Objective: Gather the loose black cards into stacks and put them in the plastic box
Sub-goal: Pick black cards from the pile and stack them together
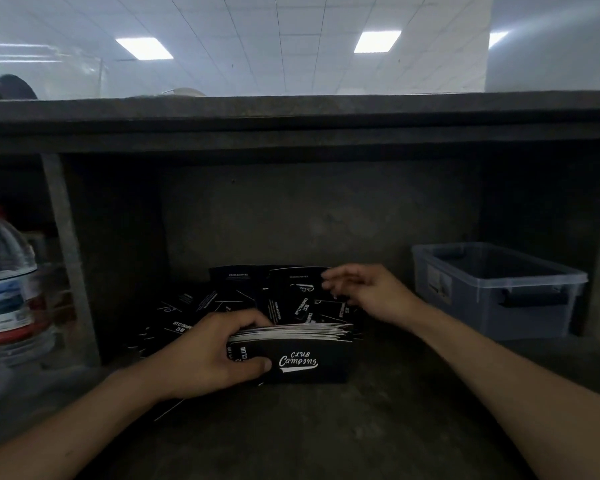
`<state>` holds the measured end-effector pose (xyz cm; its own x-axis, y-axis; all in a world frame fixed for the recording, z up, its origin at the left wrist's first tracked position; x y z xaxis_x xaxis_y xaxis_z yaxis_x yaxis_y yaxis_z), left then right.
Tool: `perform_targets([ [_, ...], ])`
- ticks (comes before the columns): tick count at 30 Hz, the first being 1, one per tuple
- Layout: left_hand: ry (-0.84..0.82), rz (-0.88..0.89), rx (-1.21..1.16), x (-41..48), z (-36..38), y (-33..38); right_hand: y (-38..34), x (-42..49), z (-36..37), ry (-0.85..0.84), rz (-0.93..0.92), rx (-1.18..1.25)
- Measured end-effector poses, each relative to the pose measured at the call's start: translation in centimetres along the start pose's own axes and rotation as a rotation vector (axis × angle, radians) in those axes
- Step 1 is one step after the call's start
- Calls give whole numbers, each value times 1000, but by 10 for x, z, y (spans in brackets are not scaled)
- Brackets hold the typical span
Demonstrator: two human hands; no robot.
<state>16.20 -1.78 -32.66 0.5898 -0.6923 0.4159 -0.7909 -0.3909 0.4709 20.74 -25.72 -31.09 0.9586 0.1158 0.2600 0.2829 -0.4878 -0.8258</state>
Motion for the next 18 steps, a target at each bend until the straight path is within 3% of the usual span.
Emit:
perform_targets([
  [1, 2, 1, -10, 0, 0, 0, 0, 2, 0, 45, -67, -200],
  [3, 6, 1, -13, 0, 0, -1, 9, 5, 17, -60, -115, -511],
  [6, 23, 10, 21, 0, -1, 0, 26, 8, 26, -175, -1, -733],
  [9, 27, 22, 30, 0, -1, 0, 18, 11, 0, 37, -1, -967],
  [12, 23, 17, 22, 1, -1, 0, 11, 8, -17, 188, -32, -937],
  [18, 10, -12, -1, 0, 0, 1, 25, 10, -7, 98, 134, -667],
])
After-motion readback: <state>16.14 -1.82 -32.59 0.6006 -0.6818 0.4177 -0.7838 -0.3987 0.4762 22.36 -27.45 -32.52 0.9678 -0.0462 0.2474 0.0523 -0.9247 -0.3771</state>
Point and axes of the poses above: each hand's wrist, its own x-axis towards the middle knuckle, its own z-axis out of the palm, y = z × x, the point moved 7 cm from there along x, towards the middle knuckle, and after that the axes turned 4 degrees about z, right-handed, at the moved point
